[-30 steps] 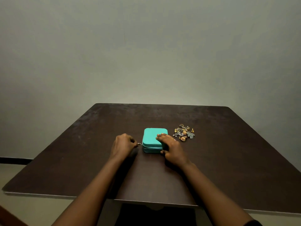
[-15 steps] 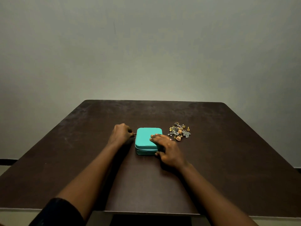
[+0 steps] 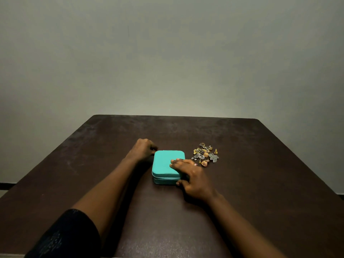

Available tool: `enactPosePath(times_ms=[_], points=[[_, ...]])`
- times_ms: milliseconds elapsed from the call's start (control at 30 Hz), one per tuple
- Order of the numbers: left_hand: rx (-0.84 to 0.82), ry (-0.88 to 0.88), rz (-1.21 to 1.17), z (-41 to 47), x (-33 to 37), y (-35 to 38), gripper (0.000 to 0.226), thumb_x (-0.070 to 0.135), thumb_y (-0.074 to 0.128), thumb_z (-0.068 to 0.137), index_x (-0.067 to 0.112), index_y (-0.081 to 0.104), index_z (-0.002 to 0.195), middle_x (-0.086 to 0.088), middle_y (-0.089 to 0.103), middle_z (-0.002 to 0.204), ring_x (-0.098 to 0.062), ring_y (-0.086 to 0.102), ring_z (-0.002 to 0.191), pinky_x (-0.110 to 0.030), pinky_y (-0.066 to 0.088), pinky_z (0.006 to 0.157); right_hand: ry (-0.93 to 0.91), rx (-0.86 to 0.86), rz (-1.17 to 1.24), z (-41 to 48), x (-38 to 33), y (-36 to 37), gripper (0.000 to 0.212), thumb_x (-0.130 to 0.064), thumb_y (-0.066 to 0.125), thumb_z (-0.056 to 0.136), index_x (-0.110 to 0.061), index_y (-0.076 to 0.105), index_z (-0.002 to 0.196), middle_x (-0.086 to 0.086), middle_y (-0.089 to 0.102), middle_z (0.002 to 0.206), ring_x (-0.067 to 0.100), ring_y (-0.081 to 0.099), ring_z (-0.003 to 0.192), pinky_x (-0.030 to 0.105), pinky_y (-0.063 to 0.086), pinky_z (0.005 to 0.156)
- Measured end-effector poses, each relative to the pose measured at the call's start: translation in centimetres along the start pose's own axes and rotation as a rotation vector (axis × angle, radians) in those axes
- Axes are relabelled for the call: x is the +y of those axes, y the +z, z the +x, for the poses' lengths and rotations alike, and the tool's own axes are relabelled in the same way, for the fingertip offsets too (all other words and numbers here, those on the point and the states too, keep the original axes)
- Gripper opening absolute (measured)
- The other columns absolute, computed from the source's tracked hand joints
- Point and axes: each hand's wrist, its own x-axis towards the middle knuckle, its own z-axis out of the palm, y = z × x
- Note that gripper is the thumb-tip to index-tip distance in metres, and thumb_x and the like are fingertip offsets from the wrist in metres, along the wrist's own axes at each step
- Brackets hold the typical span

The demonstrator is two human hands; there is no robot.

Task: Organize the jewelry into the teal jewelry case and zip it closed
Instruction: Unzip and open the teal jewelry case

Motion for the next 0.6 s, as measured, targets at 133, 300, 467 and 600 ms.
enactPosePath(times_ms=[133,300,467,600], points=[[-0.029,-0.042,-0.061,-0.2,-0.4,0.2,0.019,0.014,0.065,0.085,0.01,0.072,0.102,-0.009,0.071,0.101,-0.016,0.061,0.085,-0.032,0.05,0.077,0.008,0.001,-0.001,0.0,-0.1,0.0,0.062,0.001,0.07,0.062,-0.01,0.061,0.122,0.002,0.058,0.13,0.007,0.041,0.122,0.016,0.028,0.105],[-0.078,-0.095,-0.375,-1.1,-0.6,0.1,0.044,-0.009,0.055,0.082,0.018,0.059,0.116,-0.002,0.058,0.119,-0.015,0.057,0.102,-0.025,0.049,0.078,0.009,-0.042,-0.033,0.2,-0.4,-0.2,0.063,0.0,0.072,0.063,-0.009,0.059,0.124,0.003,0.056,0.133,0.007,0.039,0.124,0.018,0.025,0.108],[-0.431,-0.085,-0.738,-2.9,-0.4,-1.9,0.072,-0.029,0.042,0.071,0.016,0.041,0.128,0.0,0.046,0.126,-0.006,0.05,0.109,-0.023,0.053,0.082,0.043,-0.077,-0.057,1.3,-1.2,-0.1,0.064,0.002,0.07,0.065,-0.01,0.057,0.127,0.004,0.053,0.136,0.015,0.042,0.13,0.016,0.021,0.11],[-0.621,-0.147,-0.811,-4.0,-0.7,-2.7,0.092,-0.029,0.042,0.071,0.026,0.023,0.142,0.0,0.037,0.134,-0.019,0.045,0.119,-0.026,0.057,0.073,0.073,-0.059,-0.034,1.7,-2.1,0.5,0.064,0.005,0.069,0.064,-0.009,0.057,0.126,0.003,0.053,0.137,0.015,0.041,0.131,0.01,0.017,0.108]])
